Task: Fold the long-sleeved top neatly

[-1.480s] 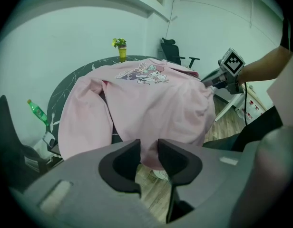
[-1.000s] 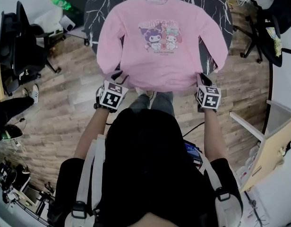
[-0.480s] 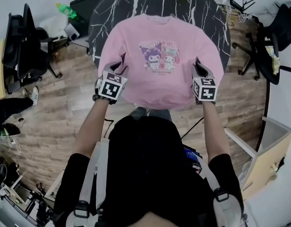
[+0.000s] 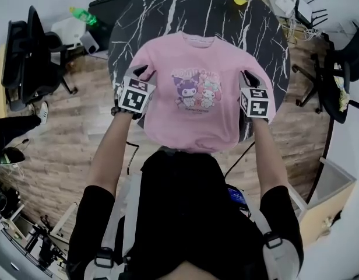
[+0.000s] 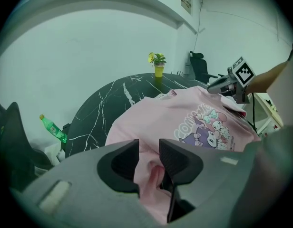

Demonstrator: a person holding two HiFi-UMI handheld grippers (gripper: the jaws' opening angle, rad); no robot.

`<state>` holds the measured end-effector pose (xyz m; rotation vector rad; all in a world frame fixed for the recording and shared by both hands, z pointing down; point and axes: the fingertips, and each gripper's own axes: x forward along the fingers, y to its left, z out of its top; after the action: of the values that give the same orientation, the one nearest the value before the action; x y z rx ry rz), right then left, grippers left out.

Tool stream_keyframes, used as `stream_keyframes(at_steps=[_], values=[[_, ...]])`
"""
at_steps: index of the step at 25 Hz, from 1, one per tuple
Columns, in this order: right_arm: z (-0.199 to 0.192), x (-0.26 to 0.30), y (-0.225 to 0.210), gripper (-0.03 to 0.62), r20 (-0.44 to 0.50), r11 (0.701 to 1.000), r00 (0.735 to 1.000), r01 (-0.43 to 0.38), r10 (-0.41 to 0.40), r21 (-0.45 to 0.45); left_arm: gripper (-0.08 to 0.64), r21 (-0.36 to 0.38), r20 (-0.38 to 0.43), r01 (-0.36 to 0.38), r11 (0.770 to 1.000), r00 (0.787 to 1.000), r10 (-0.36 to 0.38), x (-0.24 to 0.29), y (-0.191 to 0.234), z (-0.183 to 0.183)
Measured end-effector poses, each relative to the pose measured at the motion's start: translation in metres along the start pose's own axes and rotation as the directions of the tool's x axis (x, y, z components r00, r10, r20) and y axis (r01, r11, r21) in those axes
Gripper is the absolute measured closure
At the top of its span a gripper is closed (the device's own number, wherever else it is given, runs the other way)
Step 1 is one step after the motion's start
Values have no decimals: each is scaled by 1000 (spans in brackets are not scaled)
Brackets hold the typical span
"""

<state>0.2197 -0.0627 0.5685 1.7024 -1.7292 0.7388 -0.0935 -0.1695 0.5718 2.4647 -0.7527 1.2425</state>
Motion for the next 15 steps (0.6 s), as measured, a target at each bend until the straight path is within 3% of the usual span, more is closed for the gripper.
stream_keyframes(at_steps=[8, 15], values=[[12, 40, -20, 531, -13, 1000, 1000, -13, 13, 18, 408, -11, -26, -11, 1000, 1000, 11, 41, 17, 19], [0, 56, -48, 547, -47, 998, 999, 4, -1, 62, 407, -24, -70, 5, 1000, 997, -7, 66, 28, 15]])
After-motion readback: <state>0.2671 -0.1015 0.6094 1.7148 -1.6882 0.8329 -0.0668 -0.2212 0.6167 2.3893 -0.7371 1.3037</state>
